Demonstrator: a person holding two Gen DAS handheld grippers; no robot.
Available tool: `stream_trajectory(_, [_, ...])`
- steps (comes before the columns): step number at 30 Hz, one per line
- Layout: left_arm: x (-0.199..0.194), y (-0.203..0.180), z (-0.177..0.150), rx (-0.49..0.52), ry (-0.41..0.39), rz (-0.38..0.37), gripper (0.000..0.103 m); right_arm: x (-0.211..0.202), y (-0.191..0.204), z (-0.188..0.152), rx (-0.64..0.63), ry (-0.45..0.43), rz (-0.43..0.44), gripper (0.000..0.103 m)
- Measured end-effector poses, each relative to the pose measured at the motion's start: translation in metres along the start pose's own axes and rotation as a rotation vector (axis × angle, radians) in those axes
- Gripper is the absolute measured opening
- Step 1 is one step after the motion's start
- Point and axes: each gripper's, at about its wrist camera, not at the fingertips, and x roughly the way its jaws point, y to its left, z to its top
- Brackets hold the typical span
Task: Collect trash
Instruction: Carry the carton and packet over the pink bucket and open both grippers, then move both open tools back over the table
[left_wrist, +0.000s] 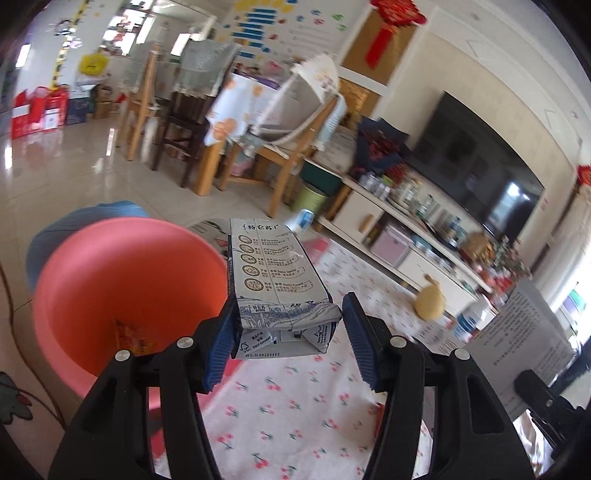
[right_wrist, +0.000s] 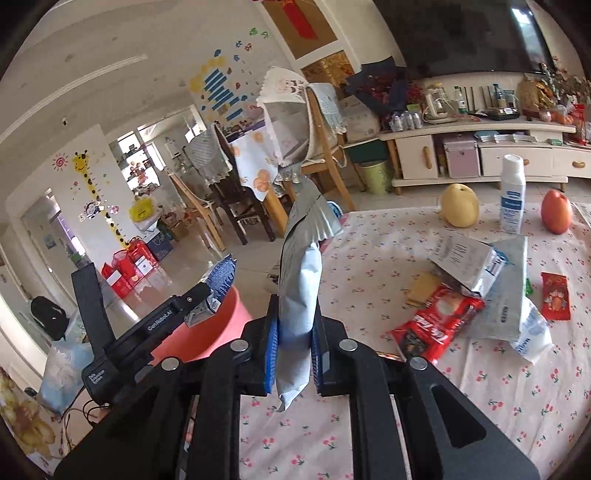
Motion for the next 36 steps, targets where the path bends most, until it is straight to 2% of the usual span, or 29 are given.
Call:
stream_trajectory(8, [0.004,0.049,0.017,-0.133,-0.029,0.129,0.058,0.063,0.071,0.018,-0.094,0.042,0.09,0.016])
stream_trajectory(15, [0.008,0.082,0.025,-0.23,-0.019,0.173,0.058,0.112,0.111,0.026,-0.145,0.077,0.146,0.016])
stream_trajectory(22, [0.014,0.109,0.03,-0.323,-0.003,0.209,0.058,0.148,0.125,0.016,-0.165,0.12,0.178,0.016])
stream_trajectory(29, [0.019,0.122,0.031,-0.359,0.018,0.224,0.058,0.182,0.129,0.002,-0.148,0.189,0.211,0.017])
stream_trajectory(30, [0.021,0.124,0.031,-0.366,0.024,0.228,0.058,0.186,0.128,-0.002,-0.138,0.203,0.205,0.019])
stream_trajectory(32, [0.021,0.126,0.03,-0.373,0.022,0.238,0.059,0.194,0.123,-0.008,-0.112,0.227,0.194,0.034])
stream_trajectory(34, [0.02,0.126,0.029,-0.372,0.008,0.254,0.067,0.195,0.114,-0.011,-0.074,0.225,0.182,0.057])
stream_trajectory(36, [0.021,0.125,0.029,-0.364,0.005,0.256,0.073,0.189,0.106,-0.013,-0.053,0.213,0.175,0.066])
